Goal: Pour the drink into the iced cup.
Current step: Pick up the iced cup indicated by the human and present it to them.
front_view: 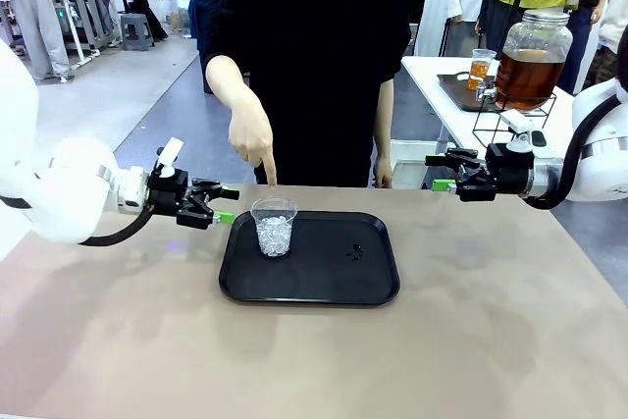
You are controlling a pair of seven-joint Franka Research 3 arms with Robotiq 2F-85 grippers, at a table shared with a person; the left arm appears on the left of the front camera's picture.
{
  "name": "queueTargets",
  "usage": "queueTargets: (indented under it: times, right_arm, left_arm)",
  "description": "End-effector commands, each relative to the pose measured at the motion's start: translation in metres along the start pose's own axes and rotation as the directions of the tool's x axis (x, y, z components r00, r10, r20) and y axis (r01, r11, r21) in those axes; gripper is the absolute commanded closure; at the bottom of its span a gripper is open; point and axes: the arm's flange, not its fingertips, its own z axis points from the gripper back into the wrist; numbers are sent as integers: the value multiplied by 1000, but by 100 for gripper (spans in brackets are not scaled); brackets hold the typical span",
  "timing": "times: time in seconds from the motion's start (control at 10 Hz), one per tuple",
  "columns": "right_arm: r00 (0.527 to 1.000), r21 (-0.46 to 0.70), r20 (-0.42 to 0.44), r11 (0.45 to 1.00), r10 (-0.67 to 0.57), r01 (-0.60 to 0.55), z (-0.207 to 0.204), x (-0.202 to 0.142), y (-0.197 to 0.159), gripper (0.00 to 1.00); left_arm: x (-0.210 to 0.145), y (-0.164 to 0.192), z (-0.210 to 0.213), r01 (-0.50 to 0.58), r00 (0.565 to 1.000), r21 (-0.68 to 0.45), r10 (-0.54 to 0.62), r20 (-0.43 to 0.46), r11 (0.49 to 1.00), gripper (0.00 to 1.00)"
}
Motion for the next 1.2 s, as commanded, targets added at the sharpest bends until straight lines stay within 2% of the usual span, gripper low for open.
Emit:
queueTargets:
  times: [0.0, 0.4, 1.1]
  right_arm:
    - [1000, 2, 1, 1000, 3, -3, 0, 3, -4, 0]
    - [1000, 2, 1, 1000, 3, -3, 0, 3, -4, 0]
    - [1000, 2, 1, 1000, 3, -3, 0, 3, -4, 0]
  left_arm:
    - [-6, -3, -10, 16, 1000, 10, -16, 15, 1000, 0]
    - [-9, -4, -12, -13, 1000, -21, 13, 0, 1000, 0]
    - [-14, -11, -24, 9, 1000, -7, -9, -4, 1000, 0]
